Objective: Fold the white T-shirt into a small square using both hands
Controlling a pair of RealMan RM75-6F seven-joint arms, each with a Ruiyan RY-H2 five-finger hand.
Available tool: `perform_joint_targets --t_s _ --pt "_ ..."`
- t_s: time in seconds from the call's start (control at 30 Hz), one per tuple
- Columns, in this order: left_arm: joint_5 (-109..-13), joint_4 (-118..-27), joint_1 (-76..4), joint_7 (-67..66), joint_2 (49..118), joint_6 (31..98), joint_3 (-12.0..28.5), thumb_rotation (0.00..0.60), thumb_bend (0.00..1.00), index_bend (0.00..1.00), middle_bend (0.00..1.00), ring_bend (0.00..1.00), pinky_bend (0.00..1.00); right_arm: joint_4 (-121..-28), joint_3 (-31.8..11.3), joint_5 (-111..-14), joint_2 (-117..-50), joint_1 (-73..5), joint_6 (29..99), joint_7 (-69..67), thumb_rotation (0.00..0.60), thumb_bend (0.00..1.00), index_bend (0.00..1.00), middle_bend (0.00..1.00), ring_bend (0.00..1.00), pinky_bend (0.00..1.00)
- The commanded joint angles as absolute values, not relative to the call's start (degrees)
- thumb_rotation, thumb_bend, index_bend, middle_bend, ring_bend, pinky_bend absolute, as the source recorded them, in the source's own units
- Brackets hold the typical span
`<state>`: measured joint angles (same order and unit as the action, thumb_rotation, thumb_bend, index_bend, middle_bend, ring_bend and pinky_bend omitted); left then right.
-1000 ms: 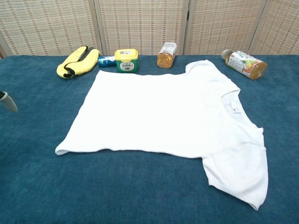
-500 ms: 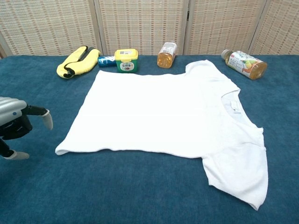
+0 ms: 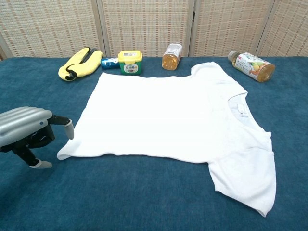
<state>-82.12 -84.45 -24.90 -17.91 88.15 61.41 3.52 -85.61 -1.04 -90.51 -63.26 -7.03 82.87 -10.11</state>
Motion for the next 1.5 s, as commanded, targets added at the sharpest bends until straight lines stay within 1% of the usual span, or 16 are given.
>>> perform_joint_targets --t_s 0.03,0.3,1.03,1.5 --pt "-80.66 -83.64 -25.76 -18.98 89.81 60.76 4.23 0.600 0.14 0.41 0.95 0.88 0.98 -85.67 -1.03 -90.46 -63.18 -7.02 82.83 -10.08 0.600 0.34 0.22 0.32 0.20 0.29" --pt "-76.89 -81.65 -27.13 -21.68 92.84 59.73 5.32 0.600 0.14 0.42 0.95 0.88 0.98 -85.81 -1.07 -90.25 -62.87 -6.94 82.80 -10.03 0.600 0.34 0.22 0.32 0.21 0.29" --pt "-73.06 -78.26 -28.67 -21.11 94.22 60.08 6.26 0.600 0.14 0.45 0.95 0.88 0.98 -86.29 -1.19 -89.93 -62.83 -7.36 81.89 -9.33 0.600 0.34 0.22 0.32 0.24 0.29" --pt "-74.49 -76.02 -29.30 -17.74 95.29 61.11 5.95 0.600 0.26 0.50 0.95 0.89 0.99 -86.28 -1.18 -89.71 -62.92 -7.38 81.71 -9.19 0.600 0.34 0.22 0.33 0.25 0.29"
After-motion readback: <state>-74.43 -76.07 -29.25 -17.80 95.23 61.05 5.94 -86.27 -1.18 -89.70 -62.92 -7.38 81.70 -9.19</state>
